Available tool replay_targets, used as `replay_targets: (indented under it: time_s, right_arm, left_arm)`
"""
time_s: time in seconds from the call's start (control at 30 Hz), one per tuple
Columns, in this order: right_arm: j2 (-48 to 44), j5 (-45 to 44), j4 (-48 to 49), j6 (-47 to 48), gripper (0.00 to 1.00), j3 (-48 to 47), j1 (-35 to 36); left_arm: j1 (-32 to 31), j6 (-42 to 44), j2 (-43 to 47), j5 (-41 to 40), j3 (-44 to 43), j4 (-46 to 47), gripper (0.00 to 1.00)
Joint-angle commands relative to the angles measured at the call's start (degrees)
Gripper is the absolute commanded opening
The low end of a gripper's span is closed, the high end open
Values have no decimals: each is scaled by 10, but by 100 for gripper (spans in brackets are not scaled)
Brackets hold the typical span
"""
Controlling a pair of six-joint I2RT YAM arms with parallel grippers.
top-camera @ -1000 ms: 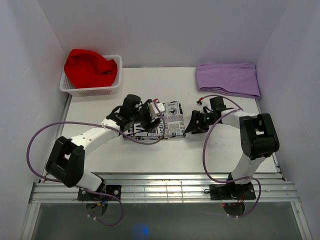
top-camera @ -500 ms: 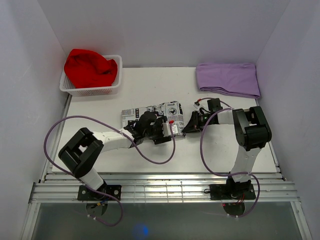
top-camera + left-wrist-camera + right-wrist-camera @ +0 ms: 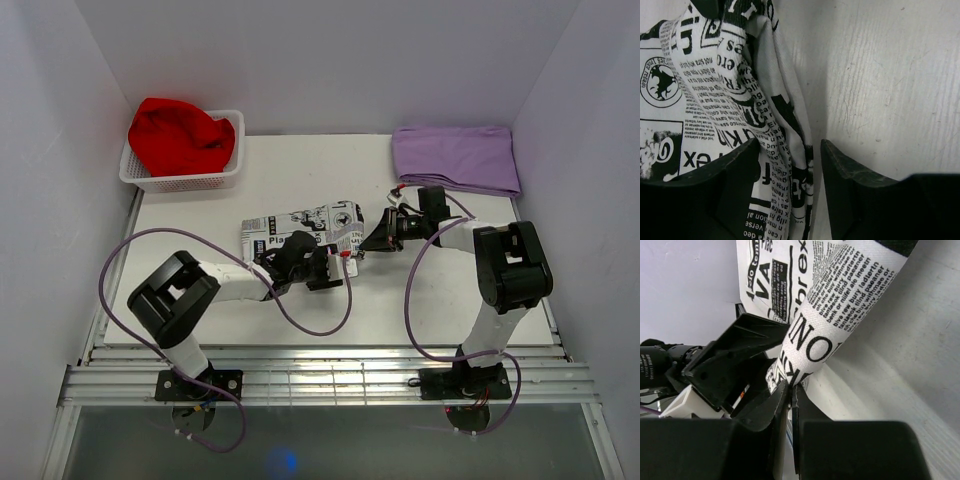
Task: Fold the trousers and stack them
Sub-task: Neatly place the folded trousers to the corner
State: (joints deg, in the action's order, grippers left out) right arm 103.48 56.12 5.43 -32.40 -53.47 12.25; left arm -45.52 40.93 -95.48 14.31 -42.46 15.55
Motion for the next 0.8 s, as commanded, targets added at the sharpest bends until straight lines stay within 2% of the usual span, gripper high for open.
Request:
replay_targets:
  time_s: [0.0,0.03,0.07,0.17,0.2,0.23,0.27,0.3,0.33,0.37,0.43,0.47,0.53,0.6,0.77]
  right_arm:
    - [-22,34,25,-35,8,-2,1]
    - [-20,35,22,-35,8,-2,0]
    - [-18,35,20,-35,8,-1,0]
    - [-16,20,6,-23,8,0,-1]
    - [-14,15,-5,-20,8,-1,-1]
    - [-12,-3,-16,-14,14,-3,-2]
    - [-10,-9,-22,-17,31,-4,-3]
    - [-8,-14,-22,-22,41,-1,-3]
    - [-6,-24,-19,-27,50,2,-4]
    - [-5,-33,-18,-39,75,4,-4]
    - [-3,-50,-18,-53,99,8,-6]
    - [0,-64,-20,-68,90,8,-7]
    - [3,-73,-16,-89,90,15,-13]
    - [2,-73,28,-128,90,29,-18]
    - [0,-94,59,-150,90,50,-21]
  left_arm:
    - [-2,-4,-9,-23,6,19,61]
    - [-1,-7,-13,-42,5,25,58]
    - [-2,-11,-20,-51,5,35,49]
    - [-2,-11,-25,-62,2,44,35]
    - [-2,-13,-24,-60,1,44,23]
    - [-2,-16,-23,-57,-2,44,17]
    - [-2,-18,-23,-52,-3,44,12]
    - [-2,-26,-23,-50,-5,44,2]
    - [-1,-33,-24,-50,-12,44,0]
    - [-2,-40,-25,-52,-16,44,0]
    - [-1,-57,-30,-50,-24,43,0]
    - [-2,-66,-33,-52,-35,39,0]
    - [-2,-94,-45,-58,-51,26,0]
    - [-2,-114,-52,-60,-69,19,0]
    - [-2,-167,-82,-70,-111,6,0]
